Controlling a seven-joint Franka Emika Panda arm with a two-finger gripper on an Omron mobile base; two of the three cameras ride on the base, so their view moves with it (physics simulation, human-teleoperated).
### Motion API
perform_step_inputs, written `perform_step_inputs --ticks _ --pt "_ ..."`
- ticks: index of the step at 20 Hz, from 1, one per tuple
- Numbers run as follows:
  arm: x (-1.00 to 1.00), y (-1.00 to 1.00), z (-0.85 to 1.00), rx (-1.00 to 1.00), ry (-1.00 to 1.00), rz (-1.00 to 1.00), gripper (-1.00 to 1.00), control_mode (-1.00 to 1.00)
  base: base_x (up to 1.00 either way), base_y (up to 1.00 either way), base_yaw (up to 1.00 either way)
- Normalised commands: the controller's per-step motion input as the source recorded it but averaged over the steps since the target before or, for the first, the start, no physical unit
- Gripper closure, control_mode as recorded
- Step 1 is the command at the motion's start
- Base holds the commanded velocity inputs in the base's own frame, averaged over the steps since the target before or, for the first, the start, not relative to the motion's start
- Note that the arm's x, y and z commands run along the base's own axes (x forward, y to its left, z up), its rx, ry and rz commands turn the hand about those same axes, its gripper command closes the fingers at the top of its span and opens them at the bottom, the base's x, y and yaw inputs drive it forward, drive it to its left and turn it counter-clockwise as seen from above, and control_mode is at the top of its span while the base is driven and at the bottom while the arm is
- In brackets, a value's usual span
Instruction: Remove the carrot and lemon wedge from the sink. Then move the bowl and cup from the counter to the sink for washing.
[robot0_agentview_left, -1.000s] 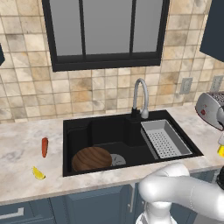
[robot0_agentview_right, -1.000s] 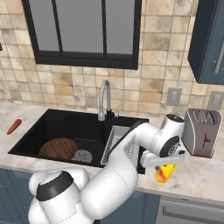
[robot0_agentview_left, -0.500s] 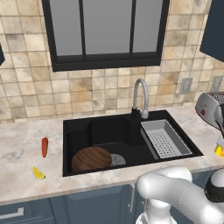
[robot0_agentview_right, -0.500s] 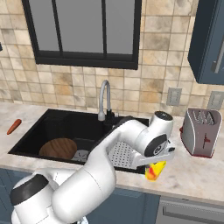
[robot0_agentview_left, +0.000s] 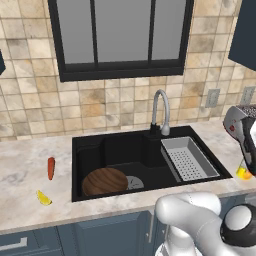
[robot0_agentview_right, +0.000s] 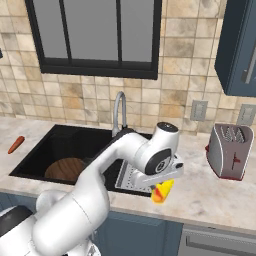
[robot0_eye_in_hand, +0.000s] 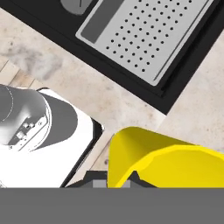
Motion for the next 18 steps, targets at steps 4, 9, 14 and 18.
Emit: perform_step_inputs --ticks 4,9,14,18 --pt "-0.03 0.39 0.25 0.0 0.0 0.09 1.0 -1.0 0.0 0.0 0.0" --pt "-0.18 0.34 0.18 0.0 0.0 0.1 1.0 -1.0 0.0 0.0 0.0" --pt "-0.11 0.39 0.12 0.0 0.0 0.09 1.0 -1.0 0.0 0.0 0.0" --pt "-0.07 0.4 0.13 0.0 0.0 0.1 1.0 -1.0 0.0 0.0 0.0"
